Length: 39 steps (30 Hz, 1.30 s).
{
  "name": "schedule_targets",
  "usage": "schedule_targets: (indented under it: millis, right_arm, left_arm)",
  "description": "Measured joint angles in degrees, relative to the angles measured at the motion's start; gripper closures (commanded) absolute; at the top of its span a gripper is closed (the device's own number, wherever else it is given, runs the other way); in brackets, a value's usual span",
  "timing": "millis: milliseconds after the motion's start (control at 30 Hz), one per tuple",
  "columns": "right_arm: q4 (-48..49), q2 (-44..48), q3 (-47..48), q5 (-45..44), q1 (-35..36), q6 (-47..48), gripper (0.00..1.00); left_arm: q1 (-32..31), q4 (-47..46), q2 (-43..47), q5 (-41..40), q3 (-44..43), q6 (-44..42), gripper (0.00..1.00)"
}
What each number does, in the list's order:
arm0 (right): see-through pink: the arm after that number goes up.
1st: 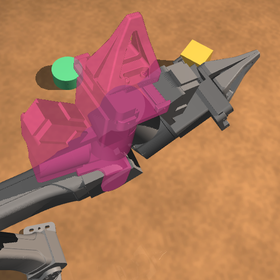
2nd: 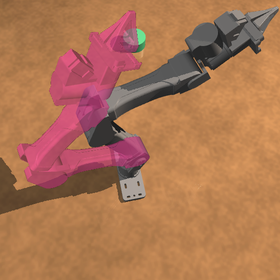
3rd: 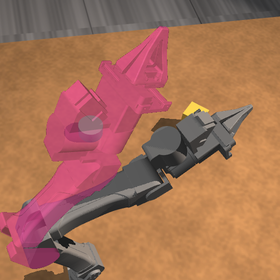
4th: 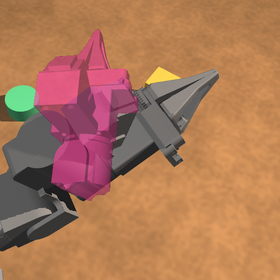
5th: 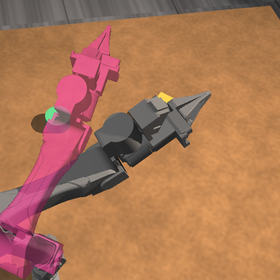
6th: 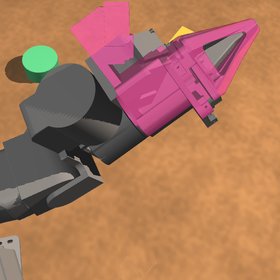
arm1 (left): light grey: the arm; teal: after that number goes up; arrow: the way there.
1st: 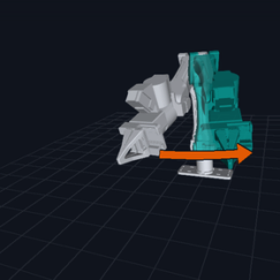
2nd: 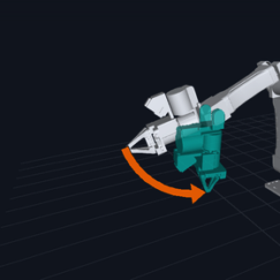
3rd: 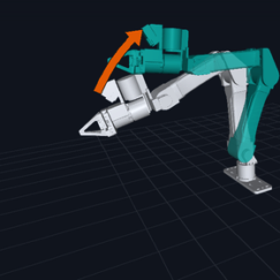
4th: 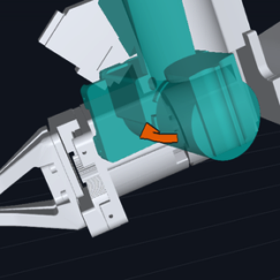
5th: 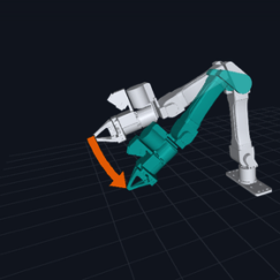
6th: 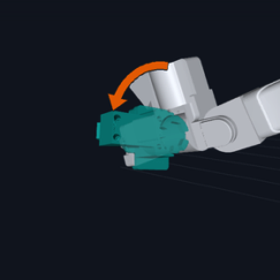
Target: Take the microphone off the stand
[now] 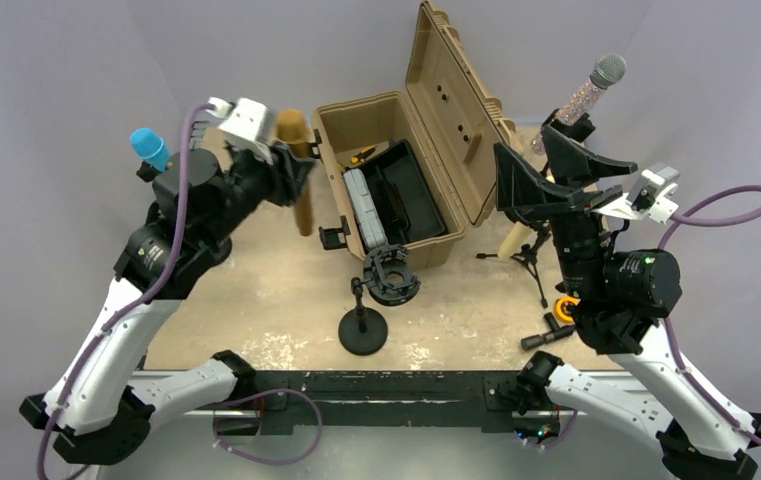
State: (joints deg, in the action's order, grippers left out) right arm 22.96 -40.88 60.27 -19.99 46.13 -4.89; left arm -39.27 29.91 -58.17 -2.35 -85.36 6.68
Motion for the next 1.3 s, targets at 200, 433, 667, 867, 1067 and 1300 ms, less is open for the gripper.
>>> schedule_targets:
  millis: [200,433,667,867,1067,1300]
  right_arm:
    - [0.7,-0.39,-0.2,0.04,0.0,-0.02,0.05]
    - [0.79,-1.2,-0.22,0.17,0.0,-0.04,0.05]
    - [0.85,-1.38,-0.63,0.2,0.0,-0.07,0.05]
    - [0.92,-1.57,-1.27,0.2,0.0,-0.07,0.05]
    - [1.31,-2.58,-1.27,0.22,0.0,0.0,0.05]
    - [1.57,-3.54,-1.55,0.22,0.0,0.37,0.05]
  left_arm:
    - [16.11,10.29,-2.01,-11.54,2.36,11.87,1.0]
    - [22.12,16.63,-13.62,-10.29,8.04,22.43,1.0]
    - [25.86,17.03,-22.64,-4.07,11.39,28.5,1.0]
    - [28.44,15.56,-32.85,3.65,10.47,30.69,1.0]
    - [31.78,13.51,-42.51,10.21,10.47,30.53,1.0]
    - [32.02,8.85,-46.69,16.57,10.34,28.17,1.0]
